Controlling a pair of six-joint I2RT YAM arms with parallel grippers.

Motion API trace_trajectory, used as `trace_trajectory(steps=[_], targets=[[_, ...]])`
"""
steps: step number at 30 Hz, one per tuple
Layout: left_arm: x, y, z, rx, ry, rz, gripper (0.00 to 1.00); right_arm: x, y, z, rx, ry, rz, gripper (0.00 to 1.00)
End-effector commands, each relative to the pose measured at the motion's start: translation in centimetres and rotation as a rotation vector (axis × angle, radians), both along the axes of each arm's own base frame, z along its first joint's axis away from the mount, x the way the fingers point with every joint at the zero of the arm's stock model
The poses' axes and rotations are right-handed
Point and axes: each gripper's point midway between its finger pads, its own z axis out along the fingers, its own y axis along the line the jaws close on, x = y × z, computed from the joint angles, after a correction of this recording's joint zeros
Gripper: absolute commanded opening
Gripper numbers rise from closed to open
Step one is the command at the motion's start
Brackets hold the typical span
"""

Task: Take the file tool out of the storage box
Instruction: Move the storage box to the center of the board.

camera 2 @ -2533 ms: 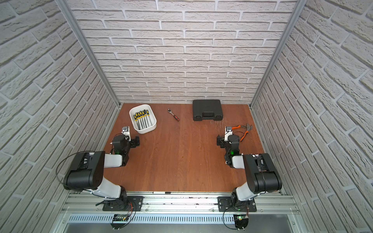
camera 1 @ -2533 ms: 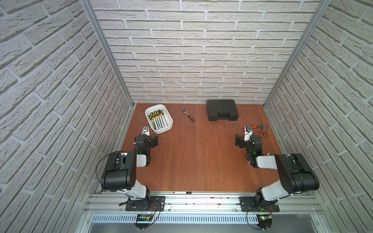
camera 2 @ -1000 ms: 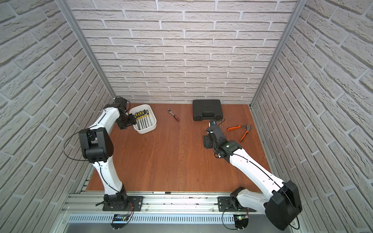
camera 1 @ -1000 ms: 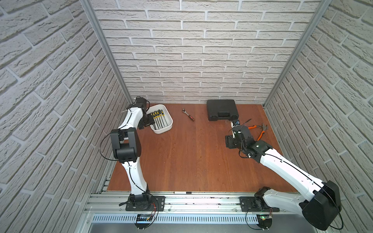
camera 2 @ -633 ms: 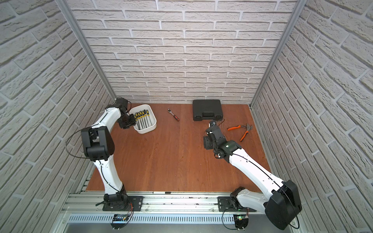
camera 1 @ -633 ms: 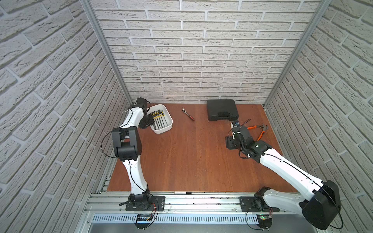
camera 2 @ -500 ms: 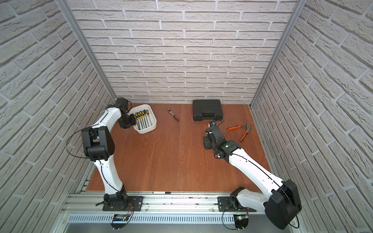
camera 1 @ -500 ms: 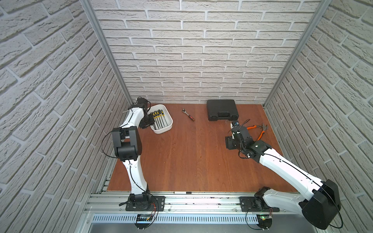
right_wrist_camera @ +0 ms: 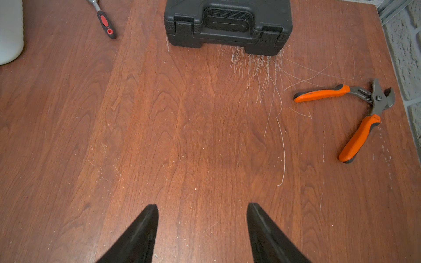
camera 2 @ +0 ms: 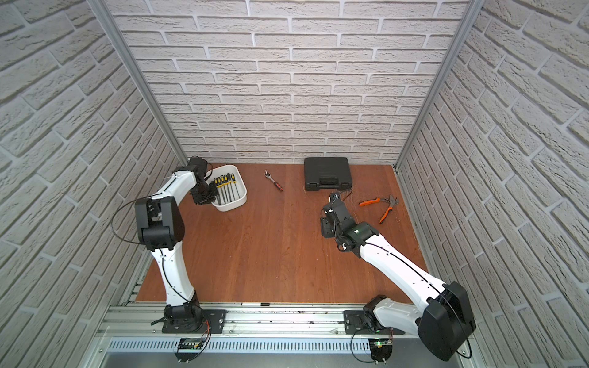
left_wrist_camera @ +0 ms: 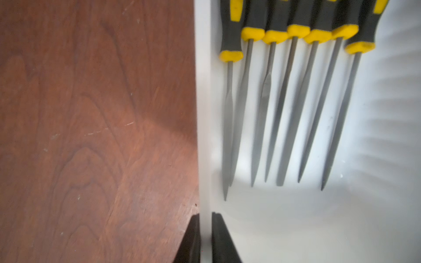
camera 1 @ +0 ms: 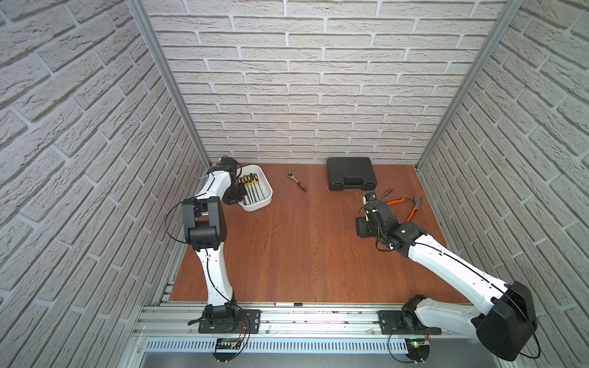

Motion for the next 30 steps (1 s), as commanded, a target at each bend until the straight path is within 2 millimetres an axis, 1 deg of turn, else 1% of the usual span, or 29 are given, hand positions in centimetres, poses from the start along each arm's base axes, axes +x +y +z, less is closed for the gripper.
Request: trace_trajectory(steps=[1, 2, 6, 9, 11, 15, 17, 21, 25, 27, 30], targets=[[0.3, -0.6, 0.4, 0.011, -0.002, -0.039, 0.04, -0.2, 0.1, -0.1, -0.008, -0.005, 0.002, 0.66], [0.2, -0.8, 0.6, 0.012, -0.004, -0.052, 0.00, -0.2, 0.2, 0.0, -0.006, -0.007, 0.003, 0.66], [-0.3, -2.7, 1.1, 0.008, -0.023, -0.147, 0.00, -0.3, 0.3, 0.2, -0.002, -0.010, 0.012, 0.65], [-1.2, -4.5, 1.4, 0.009, -0.017, -0.221, 0.00, -0.5, 0.6, 0.4, 0.004, -0.013, 0.021, 0.65], [-2.2, -5.7, 1.6, 0.013, -0.016, -0.264, 0.00, -0.6, 0.8, 0.5, 0.011, -0.015, 0.020, 0.65], [-4.7, -8.1, 1.6, -0.001, -0.028, -0.321, 0.00, -0.7, 1.4, 0.8, 0.031, -0.025, 0.025, 0.65], [-6.1, -8.8, 1.5, -0.011, -0.017, -0.339, 0.00, -0.8, 1.8, 1.0, 0.035, -0.027, 0.033, 0.64], [-9.6, -9.9, 0.9, -0.012, 0.021, -0.384, 0.00, -1.0, 2.7, 1.5, 0.037, -0.030, 0.052, 0.64], [-13.5, -9.9, 1.0, 0.029, 0.041, -0.379, 0.00, -1.2, 3.6, 1.5, 0.047, -0.033, 0.064, 0.64], [-15.1, -10.1, 1.2, 0.022, 0.032, -0.365, 0.00, -1.2, 4.1, 1.5, 0.051, -0.034, 0.069, 0.64], [-17.1, -10.4, 1.3, -0.005, 0.004, -0.340, 0.00, -1.2, 5.2, 1.3, 0.051, -0.033, 0.083, 0.63]])
